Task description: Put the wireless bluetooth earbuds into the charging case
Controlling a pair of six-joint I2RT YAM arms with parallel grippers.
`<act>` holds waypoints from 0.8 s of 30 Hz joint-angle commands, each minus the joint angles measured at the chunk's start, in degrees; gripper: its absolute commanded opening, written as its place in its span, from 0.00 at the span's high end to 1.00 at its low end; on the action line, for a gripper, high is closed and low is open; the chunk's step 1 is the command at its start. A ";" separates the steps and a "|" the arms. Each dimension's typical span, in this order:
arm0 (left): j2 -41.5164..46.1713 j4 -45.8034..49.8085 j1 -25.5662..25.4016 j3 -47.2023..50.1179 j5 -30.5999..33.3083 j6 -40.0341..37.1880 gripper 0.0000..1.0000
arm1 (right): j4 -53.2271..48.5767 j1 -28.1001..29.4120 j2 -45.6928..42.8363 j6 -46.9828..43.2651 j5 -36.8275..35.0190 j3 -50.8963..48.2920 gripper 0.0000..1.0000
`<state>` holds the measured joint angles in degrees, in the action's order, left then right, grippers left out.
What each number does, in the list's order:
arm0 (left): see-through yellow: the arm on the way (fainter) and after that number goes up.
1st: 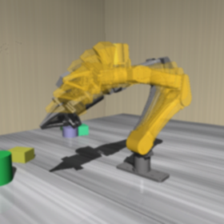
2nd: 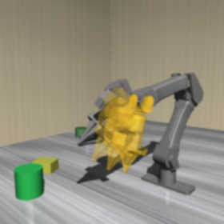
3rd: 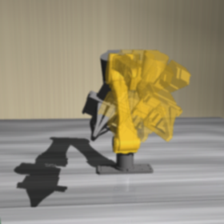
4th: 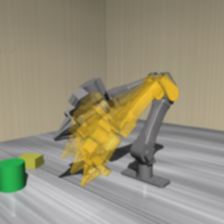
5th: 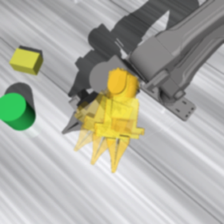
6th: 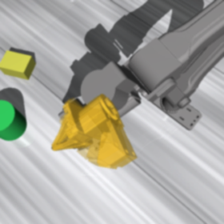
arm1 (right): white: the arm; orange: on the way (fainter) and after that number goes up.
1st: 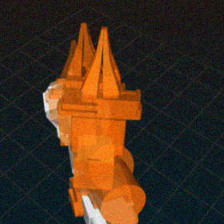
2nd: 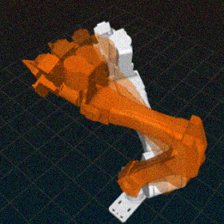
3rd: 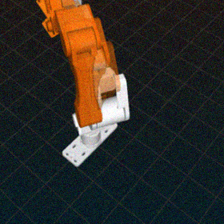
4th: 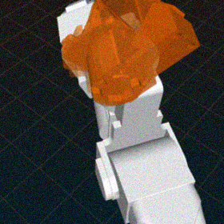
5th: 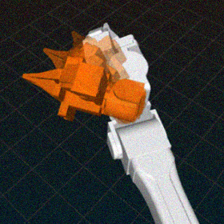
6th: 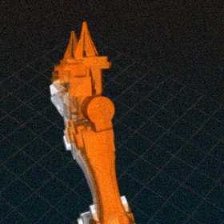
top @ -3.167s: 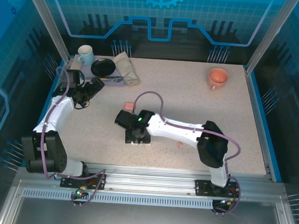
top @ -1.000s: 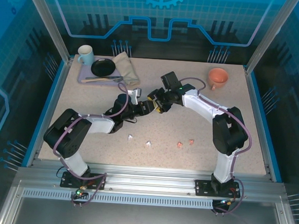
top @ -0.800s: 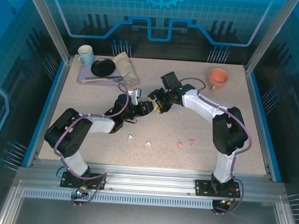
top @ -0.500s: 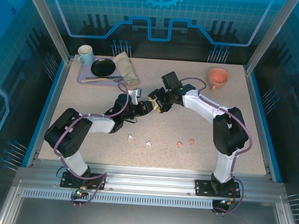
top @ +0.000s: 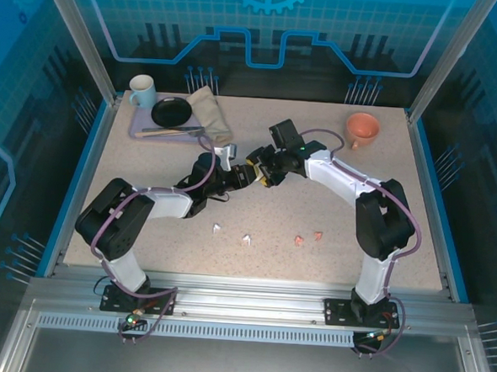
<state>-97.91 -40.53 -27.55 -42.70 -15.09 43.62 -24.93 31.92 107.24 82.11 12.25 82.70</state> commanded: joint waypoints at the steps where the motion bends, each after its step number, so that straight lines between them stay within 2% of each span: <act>1: -0.27 -2.90 -0.72 -2.20 -1.25 -0.36 0.83 | 0.06 1.21 -1.40 0.42 2.87 -0.51 0.43; 3: -0.07 -2.65 -0.68 -2.16 -1.54 -0.50 0.89 | 0.31 1.06 -1.55 0.26 2.94 -0.50 0.42; 5: 0.37 -2.12 -0.66 -2.08 -1.68 -0.82 0.90 | 0.64 0.78 -1.78 -0.05 3.17 -0.29 0.37; 7: 1.06 -1.25 -0.64 -1.94 -1.96 -0.98 0.92 | 1.32 -0.02 -2.54 -0.81 3.13 -0.06 0.23; 10: 2.97 1.10 -0.61 -1.51 -2.48 -1.74 0.93 | 2.92 -2.39 -5.06 -3.03 2.20 -0.60 0.08; 14: 7.22 8.35 0.13 -1.60 -4.79 -5.21 0.96 | 3.19 -6.18 -9.74 -10.01 1.76 -2.30 0.05; 18: 11.40 17.80 3.14 -3.63 -12.56 -10.54 0.98 | 6.94 -9.53 -13.56 -26.20 6.10 -6.32 0.05; 21: 13.44 23.29 6.31 -5.13 -18.55 -13.36 0.98 | 10.89 -9.97 -17.40 -39.92 8.27 -11.42 0.07; 24: 14.47 27.94 9.23 -6.81 -24.15 -15.32 1.00 | 14.62 -10.02 -20.74 -47.87 11.26 -16.72 0.07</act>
<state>-85.21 -19.94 -20.36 -47.18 -30.92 32.86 -14.66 21.74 88.79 48.66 18.68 69.58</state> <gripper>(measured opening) 0.233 0.927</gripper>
